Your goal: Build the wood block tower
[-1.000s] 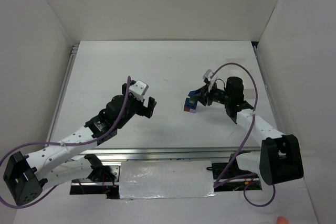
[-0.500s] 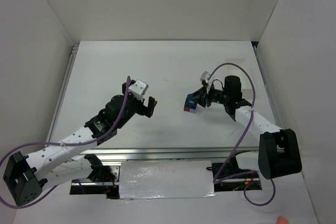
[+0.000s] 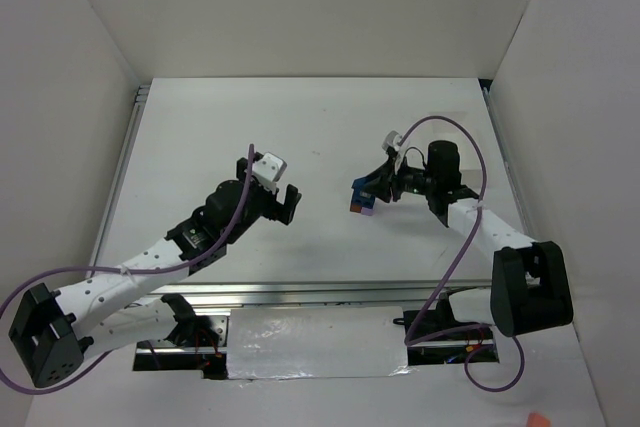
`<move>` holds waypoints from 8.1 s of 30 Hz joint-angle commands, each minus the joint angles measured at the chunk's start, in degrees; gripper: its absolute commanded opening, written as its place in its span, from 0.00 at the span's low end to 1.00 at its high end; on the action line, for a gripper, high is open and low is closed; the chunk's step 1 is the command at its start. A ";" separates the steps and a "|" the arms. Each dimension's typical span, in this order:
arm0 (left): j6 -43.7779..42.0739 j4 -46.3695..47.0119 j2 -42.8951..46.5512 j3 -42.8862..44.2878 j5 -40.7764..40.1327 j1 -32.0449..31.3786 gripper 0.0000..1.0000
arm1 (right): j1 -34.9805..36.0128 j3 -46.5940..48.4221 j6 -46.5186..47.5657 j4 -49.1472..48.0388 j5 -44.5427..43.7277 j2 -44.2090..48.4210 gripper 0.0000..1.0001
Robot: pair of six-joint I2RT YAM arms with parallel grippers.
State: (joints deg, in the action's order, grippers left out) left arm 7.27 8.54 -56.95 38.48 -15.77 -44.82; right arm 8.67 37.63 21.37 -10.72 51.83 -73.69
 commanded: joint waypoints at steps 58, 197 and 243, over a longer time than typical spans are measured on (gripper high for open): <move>-3.66 5.35 -6.77 4.23 5.57 0.17 0.99 | 0.56 5.62 0.70 5.71 -8.15 -1.81 0.18; -4.81 3.86 -6.60 5.11 8.39 0.08 0.99 | 2.32 7.81 7.99 12.57 -7.71 -2.86 0.40; -5.16 3.68 -5.89 5.03 8.74 0.17 0.99 | 2.32 7.99 8.26 13.01 -7.54 -2.86 0.50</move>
State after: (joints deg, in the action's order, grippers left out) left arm 3.03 10.52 -63.24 41.41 -8.01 -44.82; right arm 10.52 43.90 29.32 2.61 43.75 -77.25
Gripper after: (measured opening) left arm 0.993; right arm 0.503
